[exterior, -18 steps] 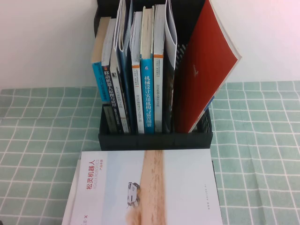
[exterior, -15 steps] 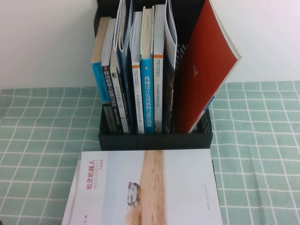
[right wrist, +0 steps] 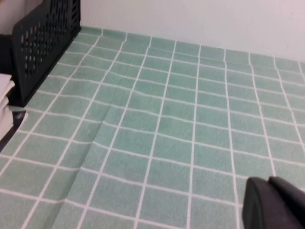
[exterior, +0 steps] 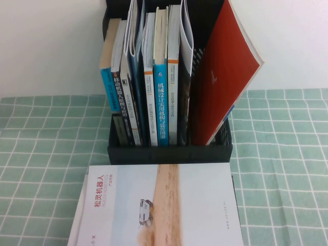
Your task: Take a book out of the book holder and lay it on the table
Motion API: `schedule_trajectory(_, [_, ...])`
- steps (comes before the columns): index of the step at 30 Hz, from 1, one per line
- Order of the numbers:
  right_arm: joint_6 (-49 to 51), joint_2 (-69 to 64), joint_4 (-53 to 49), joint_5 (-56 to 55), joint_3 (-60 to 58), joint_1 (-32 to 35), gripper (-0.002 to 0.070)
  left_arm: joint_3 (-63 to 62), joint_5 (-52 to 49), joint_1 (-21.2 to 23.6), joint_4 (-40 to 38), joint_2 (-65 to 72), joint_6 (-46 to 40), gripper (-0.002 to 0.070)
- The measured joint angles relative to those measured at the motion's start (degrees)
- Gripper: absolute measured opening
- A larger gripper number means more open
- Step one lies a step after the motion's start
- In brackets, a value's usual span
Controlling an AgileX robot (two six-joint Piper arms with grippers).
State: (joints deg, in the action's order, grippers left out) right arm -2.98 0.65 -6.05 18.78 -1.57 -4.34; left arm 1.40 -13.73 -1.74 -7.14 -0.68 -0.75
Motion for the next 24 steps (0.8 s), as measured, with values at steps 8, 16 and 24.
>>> schedule_trajectory(8, [0.0,0.0,-5.26,-16.22,0.0,0.0,-0.0001,0.0,11.52,0.0,-3.78,0.0,2.52,-0.0003])
schedule_trajectory(16, [2.49,0.0,-6.47,-33.6,0.0,0.0,-0.0001,0.0,23.7,0.0,-7.4,0.0,4.24,-0.0003])
schedule_trajectory(24, [1.08,0.0,-5.54,-38.73,0.0,0.0,-0.0001,0.0,26.35,0.0,-7.73,0.0,4.48,-0.0002])
